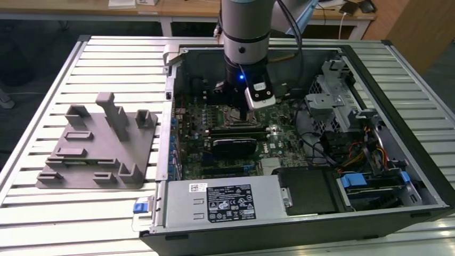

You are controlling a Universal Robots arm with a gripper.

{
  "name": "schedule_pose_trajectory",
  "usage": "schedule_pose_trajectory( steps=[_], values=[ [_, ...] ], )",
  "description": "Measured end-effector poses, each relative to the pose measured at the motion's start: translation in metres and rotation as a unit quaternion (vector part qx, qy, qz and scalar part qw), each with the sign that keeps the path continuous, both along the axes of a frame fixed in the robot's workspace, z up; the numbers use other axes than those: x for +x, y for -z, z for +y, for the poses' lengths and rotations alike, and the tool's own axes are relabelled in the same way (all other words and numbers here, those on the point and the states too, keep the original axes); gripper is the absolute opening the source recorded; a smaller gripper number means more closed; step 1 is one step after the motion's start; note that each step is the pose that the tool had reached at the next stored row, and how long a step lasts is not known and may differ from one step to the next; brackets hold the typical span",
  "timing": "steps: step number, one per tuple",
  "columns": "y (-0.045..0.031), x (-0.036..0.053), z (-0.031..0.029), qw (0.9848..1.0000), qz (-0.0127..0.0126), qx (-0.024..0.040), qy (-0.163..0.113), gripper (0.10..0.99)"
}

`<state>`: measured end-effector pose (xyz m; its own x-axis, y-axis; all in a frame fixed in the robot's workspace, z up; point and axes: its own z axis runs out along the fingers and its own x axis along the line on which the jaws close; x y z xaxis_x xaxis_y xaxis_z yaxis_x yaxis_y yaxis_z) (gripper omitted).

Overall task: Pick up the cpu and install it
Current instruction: 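Install the second cpu locking lever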

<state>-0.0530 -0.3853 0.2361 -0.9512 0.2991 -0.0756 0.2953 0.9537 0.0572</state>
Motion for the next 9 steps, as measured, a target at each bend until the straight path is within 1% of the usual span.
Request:
schedule_pose_trajectory(
  steps=[5, 9],
  values=[
    [0.0006, -0.0001, -0.0019, 1.0, 0.0, 0.0, -0.004, 0.106],
    [0.0021, -0.0019, -0.0023, 0.9999, 0.0, 0.0, -0.017, 0.106]
  ],
)
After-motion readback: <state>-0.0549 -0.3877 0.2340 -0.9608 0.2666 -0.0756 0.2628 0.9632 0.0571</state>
